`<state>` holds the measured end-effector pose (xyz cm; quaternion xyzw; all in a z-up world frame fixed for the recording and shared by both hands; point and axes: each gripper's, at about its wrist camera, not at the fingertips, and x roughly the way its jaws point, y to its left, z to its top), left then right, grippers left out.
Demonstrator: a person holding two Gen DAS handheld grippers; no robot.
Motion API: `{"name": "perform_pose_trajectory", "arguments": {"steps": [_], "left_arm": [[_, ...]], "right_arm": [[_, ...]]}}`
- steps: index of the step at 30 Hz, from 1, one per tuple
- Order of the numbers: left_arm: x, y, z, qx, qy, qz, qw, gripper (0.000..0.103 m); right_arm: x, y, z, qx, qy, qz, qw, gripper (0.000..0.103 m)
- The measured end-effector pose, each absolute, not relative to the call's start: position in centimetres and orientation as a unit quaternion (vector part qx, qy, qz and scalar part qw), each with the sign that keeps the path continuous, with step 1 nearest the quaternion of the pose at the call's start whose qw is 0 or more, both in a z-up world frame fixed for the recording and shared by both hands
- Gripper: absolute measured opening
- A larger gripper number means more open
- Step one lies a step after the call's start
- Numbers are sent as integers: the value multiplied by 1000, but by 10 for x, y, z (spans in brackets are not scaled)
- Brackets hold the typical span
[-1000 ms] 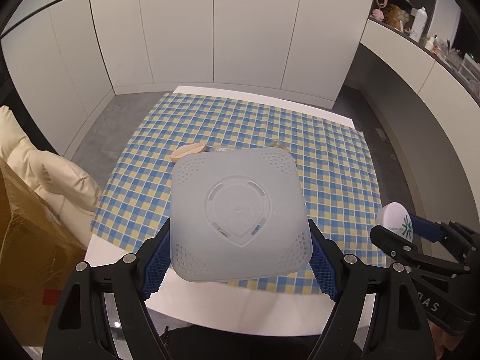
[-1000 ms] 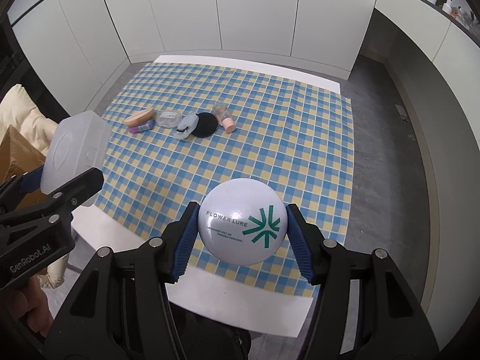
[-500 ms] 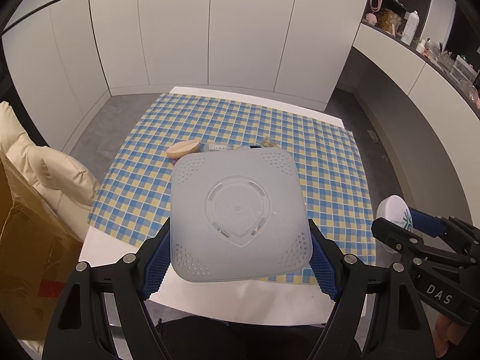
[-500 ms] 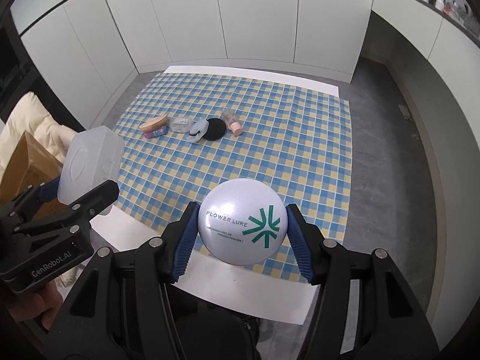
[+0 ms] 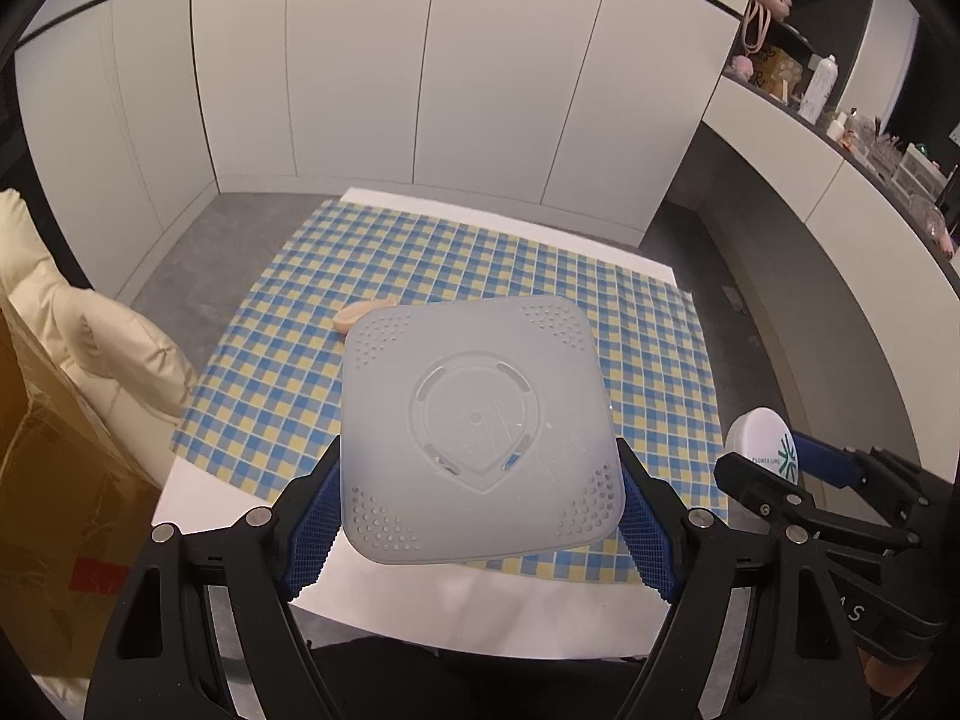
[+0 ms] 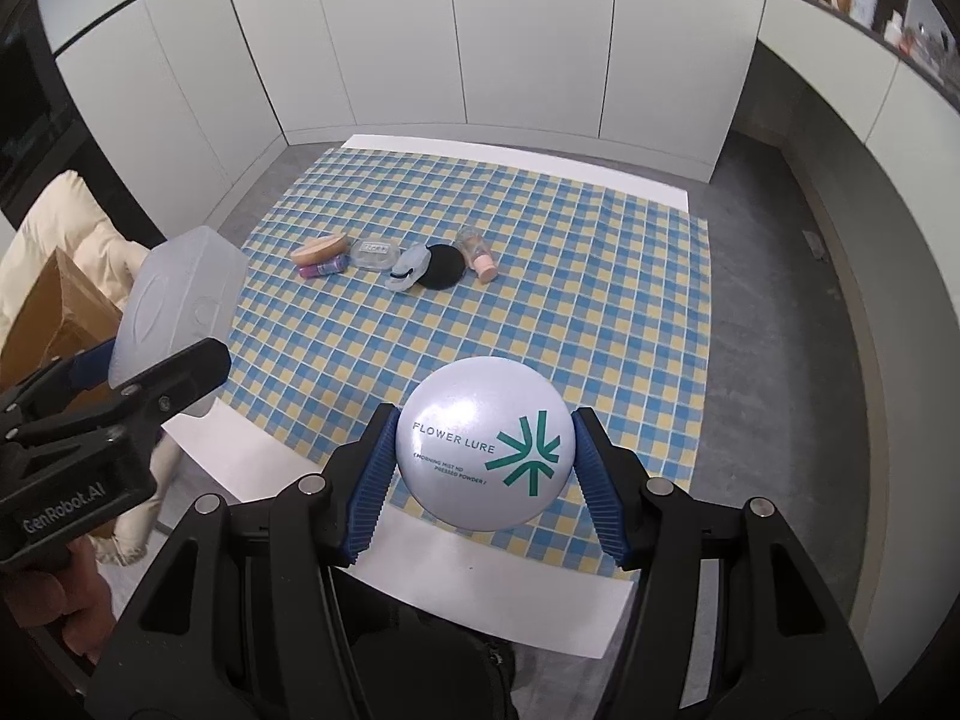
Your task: Organize objects
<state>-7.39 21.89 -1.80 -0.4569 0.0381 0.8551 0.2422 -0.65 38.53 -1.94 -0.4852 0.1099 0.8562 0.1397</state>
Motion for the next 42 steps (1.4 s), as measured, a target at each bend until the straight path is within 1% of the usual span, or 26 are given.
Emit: {"name": "perform_pose_trajectory", "arguments": {"steps": [5,11,20,23,28,42], "left_arm": [[-75,214,-10,-444,36,863,239,81],[-77,215,-13,-444,38,863,238,81],[-74,222,-10,-436,39,864,247,81],[-71,224,-9,-419,56,873,242,81],[-74,226,-8,-418,53,873,247,81],[-87,204,-2,-415,37,879,233,81]], "right_arm": [[-9,382,-5,-473,93,865,141,60],[-8,389,-8,-482,110,858,142,60],[-2,391,-7,-484,112,855,148,60],[-2,393,-8,-483,107,855,157,60],[-2,403,-9,-482,118,850,176,60],[-12,394,-14,-490,113,847,172,60]]}}
